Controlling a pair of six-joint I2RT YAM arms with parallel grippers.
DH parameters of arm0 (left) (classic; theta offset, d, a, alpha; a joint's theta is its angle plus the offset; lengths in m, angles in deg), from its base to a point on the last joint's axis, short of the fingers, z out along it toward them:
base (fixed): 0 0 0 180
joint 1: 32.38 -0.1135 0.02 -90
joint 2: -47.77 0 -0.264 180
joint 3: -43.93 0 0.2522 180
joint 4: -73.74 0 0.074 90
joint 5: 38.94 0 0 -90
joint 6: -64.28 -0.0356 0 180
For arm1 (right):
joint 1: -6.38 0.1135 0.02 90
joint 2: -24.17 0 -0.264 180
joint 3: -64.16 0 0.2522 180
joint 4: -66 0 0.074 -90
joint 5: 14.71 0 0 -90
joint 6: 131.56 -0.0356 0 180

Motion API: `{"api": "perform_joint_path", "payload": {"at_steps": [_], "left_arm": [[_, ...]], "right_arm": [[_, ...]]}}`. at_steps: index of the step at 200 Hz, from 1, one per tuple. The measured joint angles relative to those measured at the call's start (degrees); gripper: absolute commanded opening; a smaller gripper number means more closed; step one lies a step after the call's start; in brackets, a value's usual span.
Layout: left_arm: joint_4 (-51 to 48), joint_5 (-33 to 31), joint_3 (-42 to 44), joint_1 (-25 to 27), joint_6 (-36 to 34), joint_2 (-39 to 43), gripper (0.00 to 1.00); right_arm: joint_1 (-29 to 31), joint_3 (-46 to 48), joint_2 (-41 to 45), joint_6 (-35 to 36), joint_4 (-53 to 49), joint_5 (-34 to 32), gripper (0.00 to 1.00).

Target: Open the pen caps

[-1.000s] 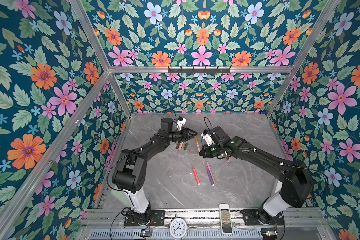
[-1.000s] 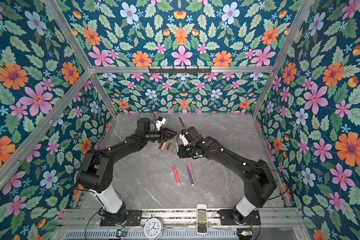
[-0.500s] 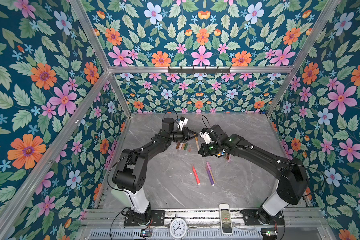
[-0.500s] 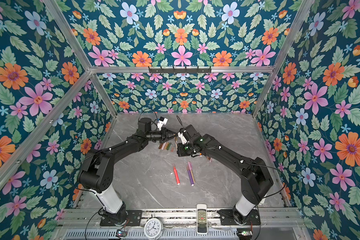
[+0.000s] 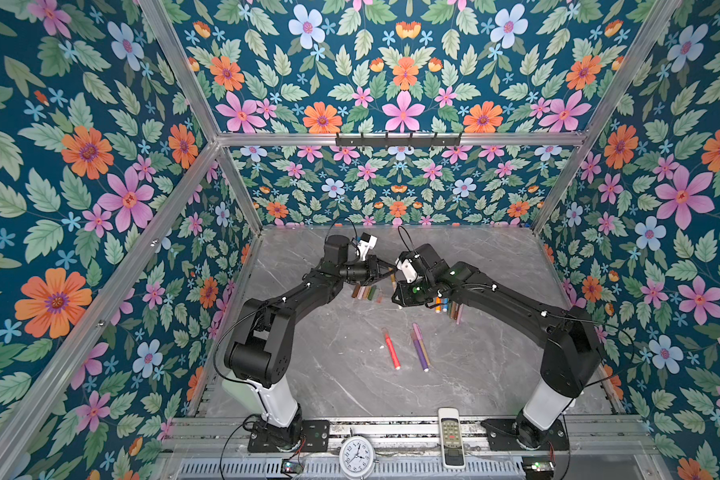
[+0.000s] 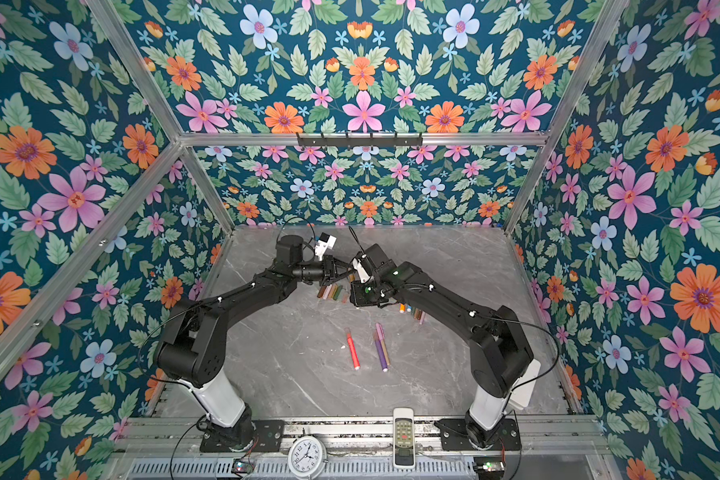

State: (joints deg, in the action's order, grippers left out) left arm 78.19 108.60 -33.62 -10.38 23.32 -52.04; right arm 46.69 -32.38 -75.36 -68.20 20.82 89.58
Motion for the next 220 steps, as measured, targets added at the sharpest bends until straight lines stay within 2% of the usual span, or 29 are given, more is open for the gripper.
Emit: {"api": "perform_joint_path", "payload": {"at_steps": [28, 58, 84, 123, 160, 186, 220], "left_arm": [[-0.1, -0.4, 0.0, 0.0, -0.8, 0.0, 0.00], [-0.3, -0.2, 0.0, -0.4, -1.0, 0.0, 0.00], [-0.5, 2.2, 0.0, -1.1, -0.9, 0.0, 0.00], [-2.8, 7.9, 0.3, -2.7, 0.3, 0.1, 0.00], [-6.4, 12.8, 0.6, -4.5, 0.7, 0.3, 0.00], [-7.6, 14.5, 0.7, -5.2, 1.3, 0.6, 0.00], [-7.5, 14.6, 0.7, -5.9, 1.8, 0.7, 0.00]], "right_arm": [[0.0, -0.2, -0.9, 0.9, 0.6, 0.5, 0.00], [0.0, 2.3, 0.3, 1.0, 3.0, 0.7, 0.00], [0.7, 8.3, 4.0, -0.4, 8.9, 0.5, 0.00], [2.6, 18.8, 10.6, -3.3, 19.4, -0.2, 0.00], [6.1, 26.4, 15.1, -7.2, 28.1, -3.8, 0.00], [7.1, 29.9, 18.3, -9.0, 30.6, -5.1, 0.00], [7.3, 32.0, 22.1, -10.5, 28.6, -5.7, 0.00]]}}
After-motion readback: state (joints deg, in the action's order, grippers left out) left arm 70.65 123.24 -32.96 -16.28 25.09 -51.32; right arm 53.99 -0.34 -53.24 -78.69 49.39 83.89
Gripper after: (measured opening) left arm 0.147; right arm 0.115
